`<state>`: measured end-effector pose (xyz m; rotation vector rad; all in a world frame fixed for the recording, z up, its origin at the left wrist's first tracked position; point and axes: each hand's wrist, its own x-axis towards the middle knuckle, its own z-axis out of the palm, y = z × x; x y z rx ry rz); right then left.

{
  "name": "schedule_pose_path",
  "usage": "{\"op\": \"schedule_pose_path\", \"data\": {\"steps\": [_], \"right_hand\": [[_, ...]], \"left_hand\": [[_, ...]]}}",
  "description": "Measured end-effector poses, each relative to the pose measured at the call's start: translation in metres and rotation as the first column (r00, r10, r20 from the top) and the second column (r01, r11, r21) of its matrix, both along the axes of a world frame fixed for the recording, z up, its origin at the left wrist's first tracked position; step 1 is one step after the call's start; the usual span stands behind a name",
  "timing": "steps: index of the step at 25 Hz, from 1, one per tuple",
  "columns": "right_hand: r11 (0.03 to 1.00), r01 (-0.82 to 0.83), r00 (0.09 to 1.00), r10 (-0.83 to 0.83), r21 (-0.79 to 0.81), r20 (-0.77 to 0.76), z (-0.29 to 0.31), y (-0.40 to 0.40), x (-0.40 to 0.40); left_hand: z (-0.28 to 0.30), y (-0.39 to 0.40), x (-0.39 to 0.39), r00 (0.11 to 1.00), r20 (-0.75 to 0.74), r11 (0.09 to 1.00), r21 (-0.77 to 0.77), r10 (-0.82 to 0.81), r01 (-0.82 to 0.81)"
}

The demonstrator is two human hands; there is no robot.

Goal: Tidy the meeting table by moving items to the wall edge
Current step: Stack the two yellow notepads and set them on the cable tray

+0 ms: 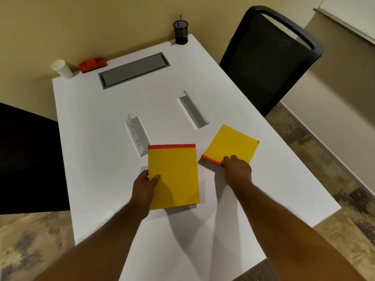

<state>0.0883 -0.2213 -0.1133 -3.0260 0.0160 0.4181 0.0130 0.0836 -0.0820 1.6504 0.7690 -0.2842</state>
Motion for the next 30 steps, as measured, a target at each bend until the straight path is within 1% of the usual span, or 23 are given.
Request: {"op": "schedule_pose_path", "data": {"steps": [1,3,4,5,6,7,8,9,10,11,12,13,14,16,17,19,21,24,26,27,28,29,30], "right_hand": [[0.998,0.05,0.998,-0.052,0.048,0.039,0.008,-0.002,0.003],[0.968,0.153,0.958,-0.195,0.201,0.211,0.036,-0.008,0.004],[0.931,0.2,0.902,-0.296,0.305,0.314,0.048,-0.013,0.005],[0.873,0.203,0.834,-0.392,0.444,0.389,0.059,-0.018,0.005],[0.783,0.158,0.773,-0.477,0.602,0.418,0.07,-0.018,0.003],[0.644,0.098,0.733,-0.562,0.759,0.383,0.079,-0.015,0.002],[0.461,0.055,0.724,-0.629,0.886,0.282,0.086,-0.01,0.002],[0.255,0.053,0.751,-0.647,0.965,0.13,0.094,-0.004,0.003],[0.057,0.081,0.805,-0.593,0.995,-0.031,0.1,0.004,0.003],[-0.105,0.12,0.86,-0.485,0.987,-0.156,0.105,0.012,0.002],[-0.215,0.154,0.909,-0.353,0.965,-0.223,0.107,0.02,0.0],[-0.277,0.17,0.947,-0.218,0.946,-0.234,0.107,0.029,-0.003],[-0.308,0.171,0.974,-0.09,0.936,-0.207,0.106,0.04,-0.006],[-0.316,0.167,0.978,0.176,0.934,-0.115,0.101,0.063,-0.008],[-0.296,0.19,0.945,0.312,0.936,-0.093,0.099,0.073,-0.008],[-0.182,0.233,0.848,0.519,0.955,-0.108,0.099,0.089,-0.004],[-0.066,0.214,0.783,0.608,0.975,-0.131,0.096,0.1,0.001],[0.028,0.206,0.735,0.656,0.978,-0.174,0.098,0.112,0.007],[0.123,0.145,0.722,0.666,0.982,-0.19,0.103,0.12,0.009],[0.182,0.09,0.74,0.646,0.979,-0.188,0.106,0.125,0.009],[0.215,0.057,0.791,0.586,0.975,-0.175,0.109,0.129,0.007],[0.211,0.067,0.863,0.478,0.975,-0.163,0.111,0.132,0.004],[0.177,0.119,0.933,0.317,0.977,-0.171,0.11,0.134,0.001]], "left_hand": [[-0.001,0.001,-0.001,1.0,0.0,1.0,0.009,0.0,0.0],[0.0,0.005,-0.006,1.0,0.005,1.0,0.03,0.01,-0.01],[-0.001,0.008,-0.006,1.0,0.003,0.999,0.048,0.003,-0.003],[-0.002,0.011,-0.008,1.0,0.001,0.998,0.062,-0.001,0.001],[-0.001,0.015,-0.011,1.0,0.003,0.998,0.061,0.009,-0.009],[0.001,0.019,-0.014,1.0,0.002,0.999,0.047,0.02,-0.02],[0.003,0.023,-0.017,1.0,-0.003,0.999,0.034,0.026,-0.026],[0.004,0.028,-0.02,1.0,-0.013,0.999,0.032,0.028,-0.028],[0.005,0.034,-0.024,0.999,-0.029,0.999,0.032,0.027,-0.026],[0.005,0.042,-0.028,0.998,-0.048,0.999,0.026,0.029,-0.028],[0.005,0.05,-0.032,0.997,-0.067,0.999,-0.003,0.033,-0.033],[0.004,0.058,-0.037,0.996,-0.086,0.997,-0.065,0.029,-0.035],[0.005,0.065,-0.041,0.995,-0.099,0.987,-0.158,0.007,-0.022],[0.009,0.076,-0.048,0.991,-0.096,0.923,-0.382,-0.092,0.048],[0.013,0.08,-0.05,0.986,-0.077,0.866,-0.492,-0.149,0.093],[0.024,0.086,-0.052,0.97,-0.058,0.764,-0.628,-0.235,0.148],[0.032,0.092,-0.056,0.96,-0.066,0.721,-0.675,-0.272,0.157],[0.039,0.091,-0.065,0.949,-0.133,0.692,-0.713,-0.287,0.11],[0.047,0.083,-0.067,0.926,-0.132,0.694,-0.7,-0.355,0.166],[0.049,0.08,-0.067,0.917,-0.095,0.715,-0.659,-0.388,0.234],[0.05,0.079,-0.068,0.914,-0.045,0.736,-0.609,-0.402,0.294],[0.05,0.078,-0.069,0.919,-0.007,0.758,-0.569,-0.394,0.32],[0.049,0.079,-0.07,0.931,0.012,0.778,-0.545,-0.366,0.313]]}}
